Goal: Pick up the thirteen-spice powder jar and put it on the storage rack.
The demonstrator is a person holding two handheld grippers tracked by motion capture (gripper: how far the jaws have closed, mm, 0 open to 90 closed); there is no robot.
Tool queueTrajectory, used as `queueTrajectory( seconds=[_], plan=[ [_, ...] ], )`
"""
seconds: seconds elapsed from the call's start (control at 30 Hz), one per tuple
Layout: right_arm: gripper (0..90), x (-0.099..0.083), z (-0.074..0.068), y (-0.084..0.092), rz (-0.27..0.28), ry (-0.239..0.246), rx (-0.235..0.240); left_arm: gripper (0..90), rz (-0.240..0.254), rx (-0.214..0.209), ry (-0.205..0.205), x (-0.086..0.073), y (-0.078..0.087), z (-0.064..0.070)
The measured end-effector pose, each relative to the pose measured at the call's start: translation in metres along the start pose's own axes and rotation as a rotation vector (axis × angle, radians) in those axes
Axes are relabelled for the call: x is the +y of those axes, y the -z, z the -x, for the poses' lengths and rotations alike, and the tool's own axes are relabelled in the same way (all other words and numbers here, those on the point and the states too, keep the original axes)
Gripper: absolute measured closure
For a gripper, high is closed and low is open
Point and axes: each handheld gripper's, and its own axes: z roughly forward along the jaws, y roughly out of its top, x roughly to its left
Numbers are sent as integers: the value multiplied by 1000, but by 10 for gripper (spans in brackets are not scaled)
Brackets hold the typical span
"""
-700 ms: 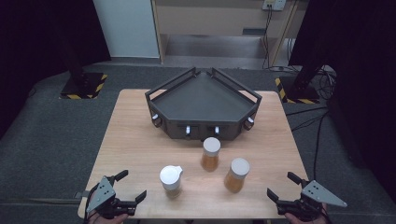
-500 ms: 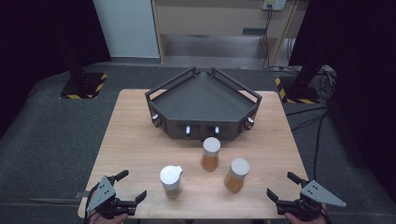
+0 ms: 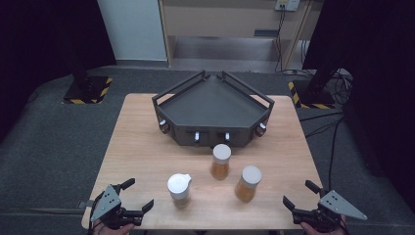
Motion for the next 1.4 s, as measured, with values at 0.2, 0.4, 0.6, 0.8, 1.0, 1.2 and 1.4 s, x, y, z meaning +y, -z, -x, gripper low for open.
queueTrajectory(
  seconds=[0.2,0.4,0.6,0.8,1.0,1.2,1.4],
  plan=[
    [31,1,-2,1,-5,6,-16,9,12,0,11,1,1,1],
    [33,-1,0,2,2,-8,-23,10,13,-1,17,6,1,3],
    [33,-1,1,2,-3,-7,-16,12,0,-20,8,23,-2,3],
    [34,0,0,2,-3,-6,-15,13,-21,-50,-12,43,-5,1],
    [35,0,1,2,-5,-10,-12,12,-30,-78,-5,61,-11,1],
    [35,-1,2,2,-5,-13,-9,10,-49,-108,-10,73,-20,3],
    [36,-1,2,2,-5,-13,-8,13,-73,-133,-21,79,-33,7]
  ],
)
